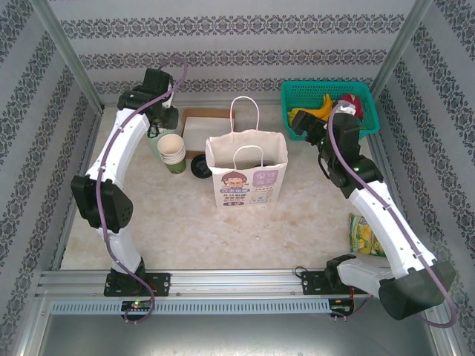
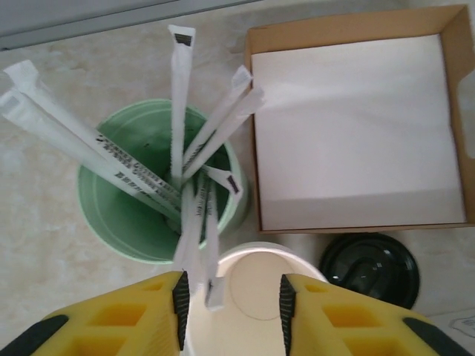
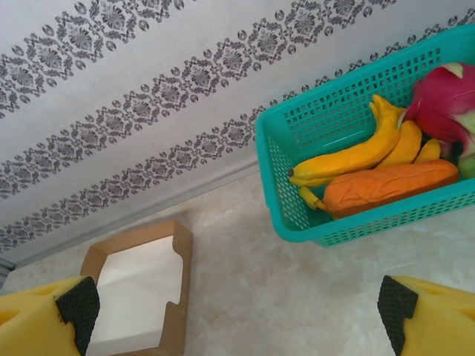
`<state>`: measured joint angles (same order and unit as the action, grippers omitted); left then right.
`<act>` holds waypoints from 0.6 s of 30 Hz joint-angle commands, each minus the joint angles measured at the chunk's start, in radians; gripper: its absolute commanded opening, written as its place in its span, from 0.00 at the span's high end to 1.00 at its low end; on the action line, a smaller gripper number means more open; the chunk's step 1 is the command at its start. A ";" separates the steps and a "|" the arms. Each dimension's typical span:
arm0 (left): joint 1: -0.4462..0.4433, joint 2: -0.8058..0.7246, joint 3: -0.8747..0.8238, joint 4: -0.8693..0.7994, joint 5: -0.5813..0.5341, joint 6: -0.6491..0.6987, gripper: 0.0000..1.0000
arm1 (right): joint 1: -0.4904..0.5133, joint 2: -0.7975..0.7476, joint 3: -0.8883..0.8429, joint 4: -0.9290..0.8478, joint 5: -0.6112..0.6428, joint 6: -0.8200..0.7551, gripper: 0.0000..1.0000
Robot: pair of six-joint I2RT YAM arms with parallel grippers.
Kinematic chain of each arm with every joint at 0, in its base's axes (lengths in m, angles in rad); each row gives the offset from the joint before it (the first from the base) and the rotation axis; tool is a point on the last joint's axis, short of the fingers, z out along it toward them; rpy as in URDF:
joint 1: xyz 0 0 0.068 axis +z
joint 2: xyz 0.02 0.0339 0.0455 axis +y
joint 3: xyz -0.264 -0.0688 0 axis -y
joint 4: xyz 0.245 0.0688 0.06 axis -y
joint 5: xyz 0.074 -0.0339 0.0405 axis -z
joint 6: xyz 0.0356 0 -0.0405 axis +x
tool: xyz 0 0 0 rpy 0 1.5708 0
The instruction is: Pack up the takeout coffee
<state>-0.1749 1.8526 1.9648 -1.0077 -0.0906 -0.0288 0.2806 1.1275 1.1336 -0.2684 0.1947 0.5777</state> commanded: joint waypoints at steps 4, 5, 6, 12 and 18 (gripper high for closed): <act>-0.001 0.030 0.038 -0.096 -0.088 0.084 0.68 | -0.019 -0.032 -0.003 0.018 0.025 0.016 0.02; -0.001 0.031 0.037 -0.099 -0.086 0.085 0.69 | -0.020 -0.032 -0.004 0.018 0.025 0.017 0.02; -0.003 0.034 0.035 -0.100 -0.085 0.086 0.70 | -0.020 -0.032 -0.006 0.018 0.025 0.020 0.02; -0.004 0.037 0.026 -0.074 -0.062 0.088 0.76 | -0.021 -0.027 -0.009 0.017 -0.007 0.033 0.02; -0.006 0.058 0.034 -0.076 -0.079 0.096 0.73 | -0.021 -0.032 -0.007 0.010 -0.014 0.028 0.02</act>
<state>-0.1761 1.8896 1.9736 -1.0618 -0.1436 0.0463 0.2699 1.1103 1.1336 -0.2684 0.1905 0.5999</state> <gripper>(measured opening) 0.268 0.980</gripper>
